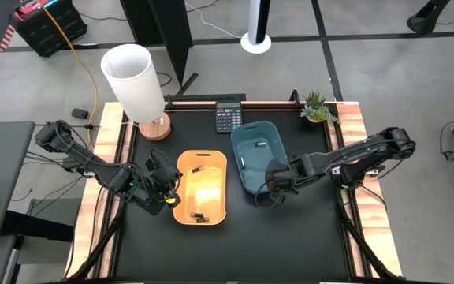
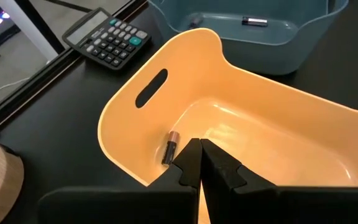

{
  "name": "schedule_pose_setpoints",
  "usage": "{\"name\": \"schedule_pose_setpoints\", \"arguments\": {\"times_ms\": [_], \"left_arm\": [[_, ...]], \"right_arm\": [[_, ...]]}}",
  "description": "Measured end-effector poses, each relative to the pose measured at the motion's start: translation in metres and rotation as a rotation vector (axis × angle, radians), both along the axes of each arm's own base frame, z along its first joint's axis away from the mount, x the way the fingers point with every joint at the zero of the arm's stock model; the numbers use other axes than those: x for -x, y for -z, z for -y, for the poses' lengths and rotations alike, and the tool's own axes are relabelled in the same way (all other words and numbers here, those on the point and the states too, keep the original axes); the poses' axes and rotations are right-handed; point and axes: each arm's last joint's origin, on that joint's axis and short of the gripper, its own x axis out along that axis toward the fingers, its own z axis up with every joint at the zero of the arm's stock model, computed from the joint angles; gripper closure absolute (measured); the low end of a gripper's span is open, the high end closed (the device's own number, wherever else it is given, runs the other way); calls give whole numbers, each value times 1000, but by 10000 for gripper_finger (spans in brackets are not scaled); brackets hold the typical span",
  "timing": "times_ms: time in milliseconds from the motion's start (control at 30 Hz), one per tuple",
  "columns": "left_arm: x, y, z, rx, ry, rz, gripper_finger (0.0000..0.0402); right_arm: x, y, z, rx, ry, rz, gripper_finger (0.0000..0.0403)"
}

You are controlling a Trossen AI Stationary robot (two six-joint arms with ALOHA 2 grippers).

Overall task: Sort batteries
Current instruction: Adjust the yellow and blue bins

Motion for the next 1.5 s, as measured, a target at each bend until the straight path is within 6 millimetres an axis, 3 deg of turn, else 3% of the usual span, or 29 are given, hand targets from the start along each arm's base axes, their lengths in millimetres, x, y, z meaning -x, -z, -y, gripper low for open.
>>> {"name": "schedule_pose_setpoints", "arguments": {"times_ms": [567,1133,1500], "left_arm": [[0,0,0,1,1,-1,400],[-1,0,1,9,0,10,400],[-2,-1,1,15,2,23,400]], "right_arm": [[0,-3,-42,-179,-149,84,403],[0,-7,-64,-203,-345,147,403],[0,-7,-63,-185,-361,147,396]]}}
